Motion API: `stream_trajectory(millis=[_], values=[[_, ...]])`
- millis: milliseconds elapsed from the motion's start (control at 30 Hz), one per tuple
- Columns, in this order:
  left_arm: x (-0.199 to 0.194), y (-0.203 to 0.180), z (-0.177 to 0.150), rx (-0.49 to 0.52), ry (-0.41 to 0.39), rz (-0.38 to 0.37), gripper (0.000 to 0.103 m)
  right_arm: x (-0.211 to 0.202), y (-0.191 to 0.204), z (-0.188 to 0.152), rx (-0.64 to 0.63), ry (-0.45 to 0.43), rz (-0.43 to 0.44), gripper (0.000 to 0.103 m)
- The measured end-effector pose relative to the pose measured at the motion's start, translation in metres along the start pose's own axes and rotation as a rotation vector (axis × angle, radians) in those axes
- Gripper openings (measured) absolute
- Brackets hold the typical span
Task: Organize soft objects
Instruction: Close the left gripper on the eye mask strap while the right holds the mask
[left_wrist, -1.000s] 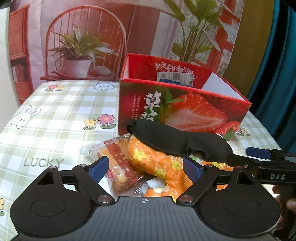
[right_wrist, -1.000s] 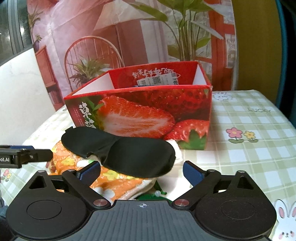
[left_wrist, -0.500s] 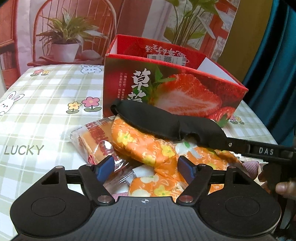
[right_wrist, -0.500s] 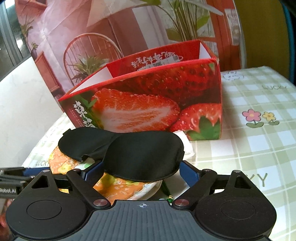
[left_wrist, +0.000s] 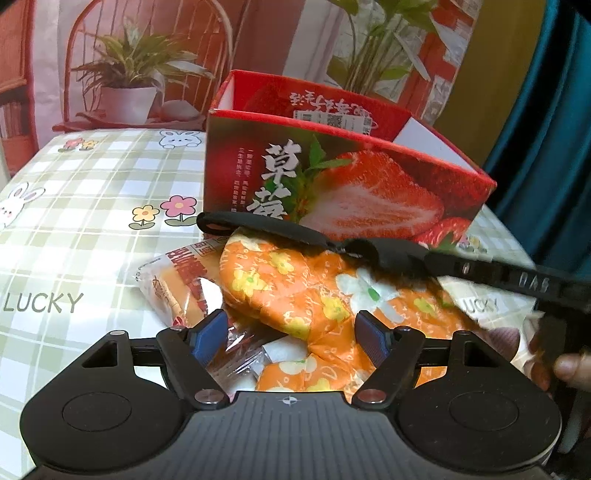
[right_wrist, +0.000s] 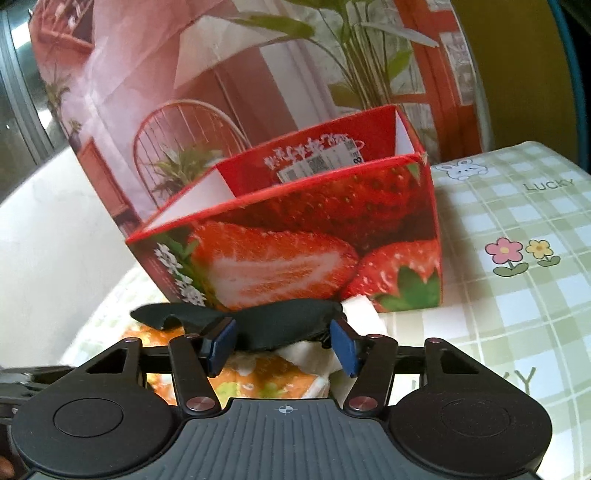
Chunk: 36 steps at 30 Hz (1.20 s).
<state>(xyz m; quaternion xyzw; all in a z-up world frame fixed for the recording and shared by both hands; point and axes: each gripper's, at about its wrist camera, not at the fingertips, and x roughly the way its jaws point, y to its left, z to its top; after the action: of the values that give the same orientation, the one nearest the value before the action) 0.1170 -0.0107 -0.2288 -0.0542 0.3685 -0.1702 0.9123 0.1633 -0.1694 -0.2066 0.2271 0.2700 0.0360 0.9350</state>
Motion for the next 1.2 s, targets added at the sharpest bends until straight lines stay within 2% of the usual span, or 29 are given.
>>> stream_trajectory(millis=[167,367,400,467,667,700,767,833,1033,1200], values=[[-0.008,0.024,0.015,-0.122,-0.031,0.003,0.077,0.005,-0.004,-0.004,0.015,0.024,-0.013,0.056],[0.002,0.042,0.046,-0.187,-0.056,0.012,0.076,0.006,-0.005,-0.004,0.015,0.025,-0.015,0.056],[0.008,0.044,0.052,-0.193,-0.047,0.012,0.075,0.007,-0.005,-0.004,0.014,0.028,-0.015,0.056],[0.019,0.048,0.059,-0.212,-0.023,0.005,0.066,0.009,-0.005,-0.004,0.011,0.031,-0.014,0.056],[0.047,0.063,0.064,-0.33,0.039,-0.051,0.063,0.011,-0.005,-0.003,0.004,0.038,-0.012,0.056],[0.05,0.064,0.065,-0.332,0.039,-0.058,0.06,0.012,-0.005,-0.003,0.002,0.039,-0.011,0.056],[0.053,0.06,0.068,-0.308,0.041,-0.073,0.039,0.013,-0.005,-0.002,-0.003,0.041,-0.01,0.056],[0.05,0.055,0.069,-0.275,0.033,-0.088,0.031,0.013,-0.005,-0.001,-0.004,0.043,-0.007,0.056],[0.03,0.032,0.068,-0.147,-0.032,-0.081,0.025,0.015,-0.006,0.002,0.006,0.039,0.006,0.056],[0.015,0.02,0.059,-0.125,-0.048,-0.12,0.025,0.017,-0.011,0.001,0.032,0.049,0.015,0.061]])
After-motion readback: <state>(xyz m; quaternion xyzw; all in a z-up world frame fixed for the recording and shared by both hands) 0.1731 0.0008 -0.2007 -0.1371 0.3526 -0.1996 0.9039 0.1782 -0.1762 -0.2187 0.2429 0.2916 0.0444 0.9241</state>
